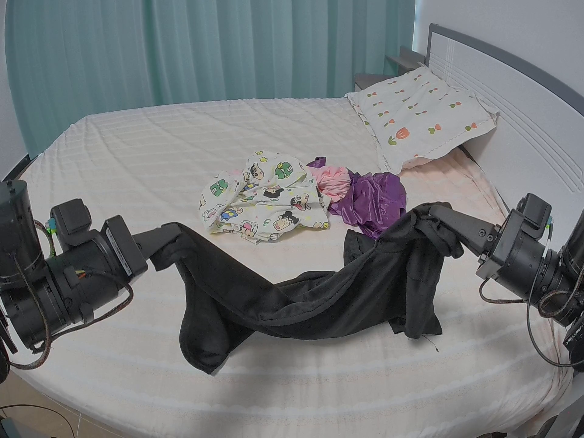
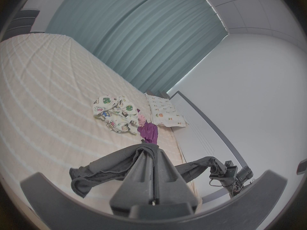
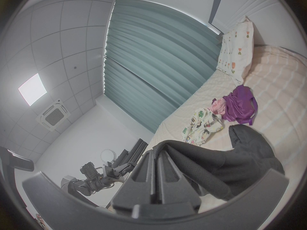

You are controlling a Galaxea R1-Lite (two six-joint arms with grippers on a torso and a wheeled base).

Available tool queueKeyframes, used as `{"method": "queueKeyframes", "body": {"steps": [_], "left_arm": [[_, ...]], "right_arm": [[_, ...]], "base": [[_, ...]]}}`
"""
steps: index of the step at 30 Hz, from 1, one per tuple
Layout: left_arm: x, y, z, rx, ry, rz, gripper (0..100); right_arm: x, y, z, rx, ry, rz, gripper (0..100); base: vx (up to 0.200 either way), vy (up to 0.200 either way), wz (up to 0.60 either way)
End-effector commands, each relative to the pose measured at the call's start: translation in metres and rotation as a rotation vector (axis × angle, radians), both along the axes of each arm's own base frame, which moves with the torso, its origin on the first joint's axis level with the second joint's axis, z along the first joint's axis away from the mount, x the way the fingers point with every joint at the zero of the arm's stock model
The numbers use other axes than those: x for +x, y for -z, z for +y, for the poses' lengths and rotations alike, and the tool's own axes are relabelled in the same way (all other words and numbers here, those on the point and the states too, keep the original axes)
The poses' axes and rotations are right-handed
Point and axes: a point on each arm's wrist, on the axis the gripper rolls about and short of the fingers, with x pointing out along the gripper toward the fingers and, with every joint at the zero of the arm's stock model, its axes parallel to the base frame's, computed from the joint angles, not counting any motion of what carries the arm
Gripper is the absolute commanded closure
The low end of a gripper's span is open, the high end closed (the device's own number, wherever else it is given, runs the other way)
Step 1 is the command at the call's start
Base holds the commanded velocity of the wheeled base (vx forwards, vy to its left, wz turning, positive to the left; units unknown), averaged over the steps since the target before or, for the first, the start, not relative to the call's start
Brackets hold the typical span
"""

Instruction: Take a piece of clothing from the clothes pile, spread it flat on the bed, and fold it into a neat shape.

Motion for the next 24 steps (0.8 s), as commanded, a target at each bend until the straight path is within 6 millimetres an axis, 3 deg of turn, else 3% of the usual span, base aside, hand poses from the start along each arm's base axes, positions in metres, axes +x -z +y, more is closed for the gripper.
{"method": "queueKeyframes", "body": {"steps": [1,8,20,24], "left_arm": [[-0.0011,0.0101,0.0,0.003,0.0,0.042,100],[-0.0039,0.018,0.0017,-0.015,-0.007,0.084,100],[-0.0044,0.0167,0.0024,-0.025,-0.01,0.083,100],[-0.0036,0.0159,0.0033,-0.029,-0.018,0.081,100]], "right_arm": [[0.0037,0.0103,0.0025,-0.022,-0.001,0.039,100],[0.0027,0.0119,0.0019,-0.025,0.002,0.044,100],[0.003,0.0113,0.0012,-0.024,0.007,0.043,100],[0.0022,0.0094,0.0007,-0.021,0.009,0.034,100]], "base": [[-0.2,0.0,0.0],[-0.2,0.0,0.0],[0.0,0.0,0.0],[0.0,0.2,0.0]]}}
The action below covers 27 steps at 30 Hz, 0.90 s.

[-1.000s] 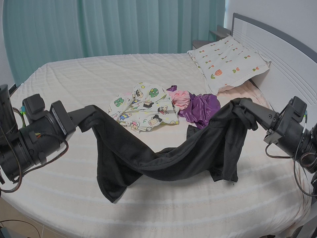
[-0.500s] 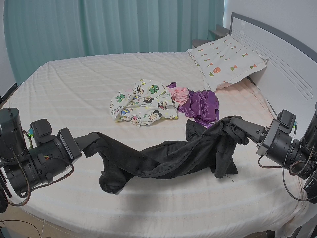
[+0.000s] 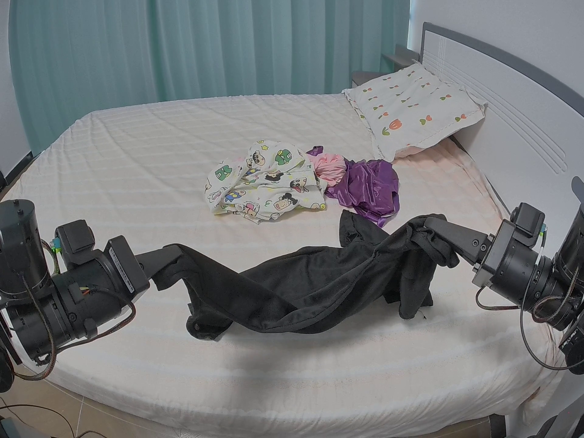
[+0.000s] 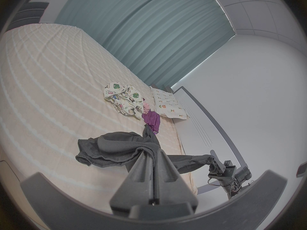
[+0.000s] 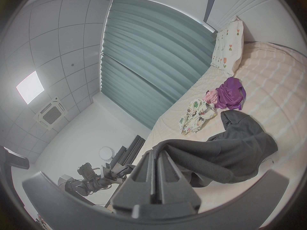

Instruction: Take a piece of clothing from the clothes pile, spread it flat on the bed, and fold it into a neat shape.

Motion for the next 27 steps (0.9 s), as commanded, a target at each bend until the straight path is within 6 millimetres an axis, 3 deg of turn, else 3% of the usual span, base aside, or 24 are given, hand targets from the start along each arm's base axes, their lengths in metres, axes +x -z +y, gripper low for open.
{"method": "queueKeyframes", "body": {"steps": [1,14,27], "left_arm": [[0.001,0.0,0.001,0.0,-0.01,0.0,100],[0.003,-0.003,0.004,-0.003,-0.037,-0.011,100],[0.001,-0.004,0.007,-0.01,-0.044,-0.018,100]], "right_arm": [[0.0,-0.001,0.0,0.003,0.0,-0.005,100],[0.005,-0.001,0.001,-0.011,0.06,-0.008,100],[0.013,-0.006,0.025,-0.078,0.182,-0.028,100]], "base": [[0.0,0.2,0.0],[0.0,0.2,0.0],[0.0,0.2,0.0]]}}
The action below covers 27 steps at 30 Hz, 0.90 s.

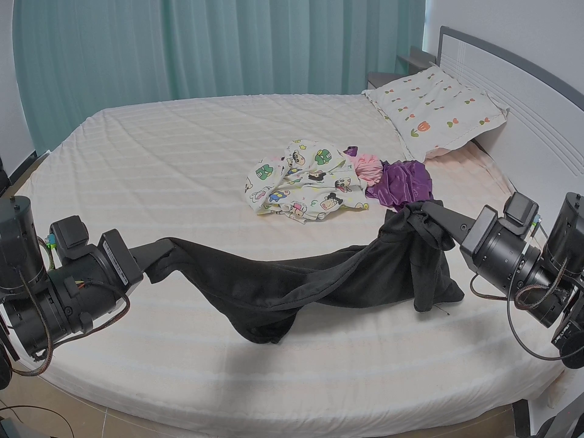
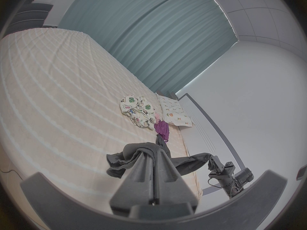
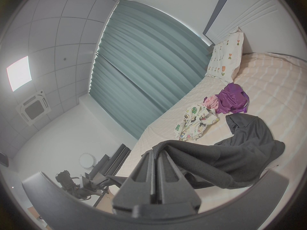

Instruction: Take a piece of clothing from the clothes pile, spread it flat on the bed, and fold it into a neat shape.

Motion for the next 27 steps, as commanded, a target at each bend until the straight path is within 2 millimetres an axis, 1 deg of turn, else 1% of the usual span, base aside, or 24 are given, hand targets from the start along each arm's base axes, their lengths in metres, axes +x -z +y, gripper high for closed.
{"method": "queueKeyframes", "body": {"steps": [1,6,13,17,21,25,27], "left_arm": [[-0.002,-0.002,0.002,-0.008,-0.003,-0.011,100],[-0.006,-0.006,0.004,-0.015,-0.013,-0.031,100],[-0.013,-0.016,0.013,-0.039,-0.038,-0.078,100],[-0.014,-0.02,0.02,-0.048,-0.072,-0.098,100],[-0.016,-0.022,0.023,-0.052,-0.082,-0.105,100],[-0.018,-0.025,0.024,-0.058,-0.082,-0.118,100],[-0.018,-0.025,0.024,-0.057,-0.082,-0.116,100]], "right_arm": [[0.001,-0.002,0.012,-0.019,-0.014,-0.007,100],[0.007,-0.005,0.017,-0.056,0.044,-0.019,100],[0.003,-0.012,0.027,-0.053,0.017,-0.029,100],[0.002,-0.018,0.026,-0.039,0.015,-0.052,100],[0.0,-0.02,0.025,-0.033,0.001,-0.062,100],[-0.001,-0.02,0.025,-0.033,-0.008,-0.062,100],[-0.002,-0.017,0.024,-0.042,-0.027,-0.054,100]], "base": [[0.0,0.2,0.0],[0.0,0.2,0.0],[0.0,0.2,0.0],[0.0,0.2,0.0],[0.0,0.2,0.0],[0.0,0.2,0.0],[0.0,0.2,0.0]]}}
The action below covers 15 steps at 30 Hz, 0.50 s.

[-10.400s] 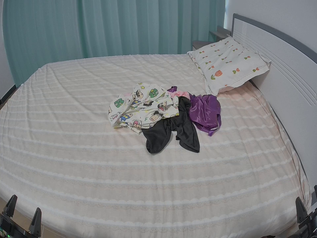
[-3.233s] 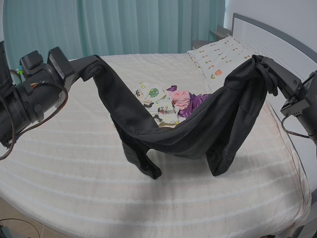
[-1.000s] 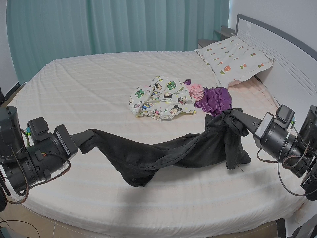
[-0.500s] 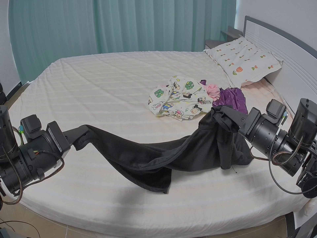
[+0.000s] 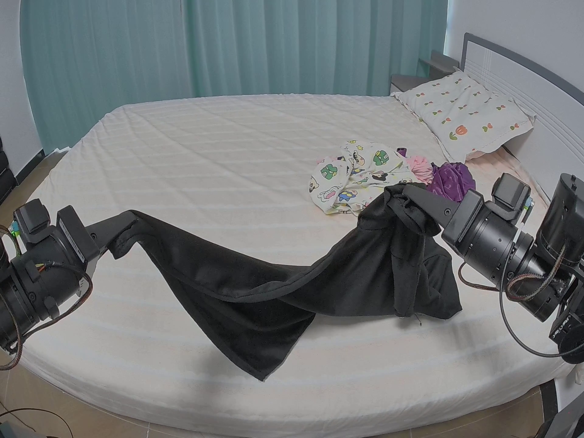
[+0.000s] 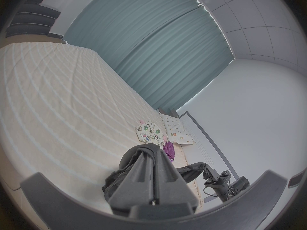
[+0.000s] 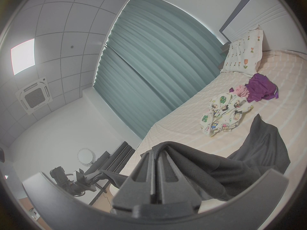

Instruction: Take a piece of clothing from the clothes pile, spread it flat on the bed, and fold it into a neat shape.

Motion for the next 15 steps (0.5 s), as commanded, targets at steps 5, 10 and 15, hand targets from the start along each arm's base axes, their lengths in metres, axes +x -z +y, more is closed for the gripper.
{"method": "queueKeyframes", "body": {"steps": [5,10,15], "left_arm": [[-0.0016,-0.0038,0.0046,-0.006,-0.02,-0.02,100],[-0.0018,-0.0039,0.005,-0.006,-0.022,-0.02,100],[-0.0021,-0.0042,0.0052,-0.007,-0.022,-0.021,100]], "right_arm": [[-0.0011,0.0015,-0.002,0.005,-0.021,0.01,100],[-0.0024,-0.0009,-0.0035,0.011,-0.02,0.001,100],[-0.0049,-0.003,-0.0057,0.018,-0.024,-0.006,100]], "base": [[0.0,0.2,0.0],[0.0,0.2,0.0],[0.0,0.2,0.0]]}}
